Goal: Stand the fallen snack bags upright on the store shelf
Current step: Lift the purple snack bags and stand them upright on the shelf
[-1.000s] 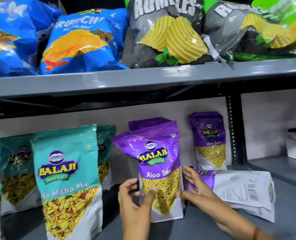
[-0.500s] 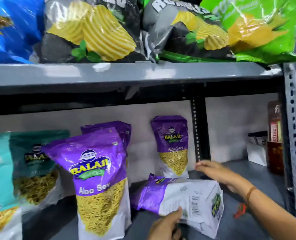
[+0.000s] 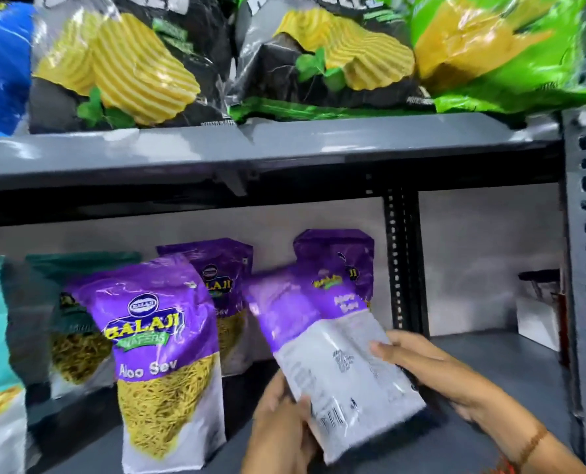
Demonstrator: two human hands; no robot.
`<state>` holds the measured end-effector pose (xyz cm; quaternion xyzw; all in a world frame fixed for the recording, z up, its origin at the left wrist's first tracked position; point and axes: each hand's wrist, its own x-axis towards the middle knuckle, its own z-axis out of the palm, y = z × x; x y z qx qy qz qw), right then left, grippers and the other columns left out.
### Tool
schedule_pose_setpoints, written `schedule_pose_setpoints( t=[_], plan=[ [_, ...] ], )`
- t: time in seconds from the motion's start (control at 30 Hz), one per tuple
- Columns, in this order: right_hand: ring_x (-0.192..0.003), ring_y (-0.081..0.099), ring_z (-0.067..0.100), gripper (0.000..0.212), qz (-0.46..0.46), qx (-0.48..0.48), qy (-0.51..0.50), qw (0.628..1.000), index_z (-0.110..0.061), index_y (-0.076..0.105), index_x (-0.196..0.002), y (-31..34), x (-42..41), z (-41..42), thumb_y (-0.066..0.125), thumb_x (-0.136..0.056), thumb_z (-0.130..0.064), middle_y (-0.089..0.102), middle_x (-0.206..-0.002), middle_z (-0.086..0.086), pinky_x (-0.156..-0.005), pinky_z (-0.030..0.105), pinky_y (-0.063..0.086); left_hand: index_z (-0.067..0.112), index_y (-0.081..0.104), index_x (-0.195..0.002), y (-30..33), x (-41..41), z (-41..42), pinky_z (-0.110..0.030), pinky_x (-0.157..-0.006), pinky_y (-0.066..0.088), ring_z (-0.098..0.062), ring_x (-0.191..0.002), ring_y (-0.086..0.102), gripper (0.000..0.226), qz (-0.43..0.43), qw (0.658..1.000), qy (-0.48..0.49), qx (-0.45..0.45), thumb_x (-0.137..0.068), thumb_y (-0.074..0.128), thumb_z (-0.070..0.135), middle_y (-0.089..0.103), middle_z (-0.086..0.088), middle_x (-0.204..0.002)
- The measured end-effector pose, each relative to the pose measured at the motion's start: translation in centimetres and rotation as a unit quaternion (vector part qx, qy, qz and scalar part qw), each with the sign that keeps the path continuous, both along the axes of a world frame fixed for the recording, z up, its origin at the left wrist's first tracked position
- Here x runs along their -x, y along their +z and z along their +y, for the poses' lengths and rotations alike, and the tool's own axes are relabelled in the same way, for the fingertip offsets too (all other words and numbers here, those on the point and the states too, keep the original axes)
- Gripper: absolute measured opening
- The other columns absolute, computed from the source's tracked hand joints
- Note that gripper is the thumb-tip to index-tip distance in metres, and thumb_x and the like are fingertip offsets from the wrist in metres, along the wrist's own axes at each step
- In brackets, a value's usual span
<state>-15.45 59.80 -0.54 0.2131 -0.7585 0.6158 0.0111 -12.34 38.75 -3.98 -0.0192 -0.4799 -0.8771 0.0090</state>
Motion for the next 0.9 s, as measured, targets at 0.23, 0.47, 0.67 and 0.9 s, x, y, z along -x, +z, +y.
schedule_pose_setpoints(
  t=[0.23,0.47,0.67,0.9],
  plan=[
    [-0.106,0.069,0.007,0.037,0.130,0.085,-0.072,0.985,-0.026,0.056,-0.125,-1.6,0.5,-0.5,0.062,-0.090,-0.015,0.074,-0.116,-0.008,-0.084,0.020,0.055,0.001,0.069,-0.116,3.1,2.7,0.6,-0.016,-0.044,0.049,-0.008,-0.055,0.069,0.042,0.170,0.976,0.017,0.138,-0.089,0.042,-0.016,0.077,-0.014,-0.095],
    [-0.111,0.066,0.004,0.037,0.128,0.010,-0.105,0.986,-0.031,0.055,-0.123,-5.0,0.9,-0.2,0.063,-0.091,-0.013,0.072,-0.120,-0.010,-0.097,0.024,0.051,0.017,0.080,-0.098,-0.8,4.5,-0.8,-0.027,-0.069,0.051,-0.017,-0.075,0.074,0.044,0.094,0.984,-0.030,0.152,-0.091,0.045,-0.009,0.081,-0.008,-0.094],
    [-0.076,0.054,0.005,0.051,0.168,-0.010,-0.326,0.930,-0.040,0.046,-0.098,-5.3,-0.1,-1.3,0.084,-0.071,-0.020,0.055,-0.101,-0.003,-0.073,0.024,0.048,0.010,0.073,-0.089,0.1,6.2,-1.5,-0.034,-0.072,0.050,-0.023,-0.081,0.067,0.035,-0.019,0.997,-0.026,0.070,-0.089,0.039,0.014,0.079,-0.007,-0.081],
    [-0.118,0.034,0.007,0.074,0.130,-0.135,-0.250,0.950,-0.047,0.030,-0.125,-6.7,-2.2,-4.1,0.077,-0.068,-0.052,0.034,-0.123,-0.016,-0.104,0.024,0.030,0.015,0.071,-0.094,0.3,5.5,-0.7,-0.033,-0.077,0.050,-0.023,-0.090,0.067,0.044,-0.064,0.987,-0.037,0.140,-0.097,0.038,0.043,0.076,-0.007,-0.093]
  ],
)
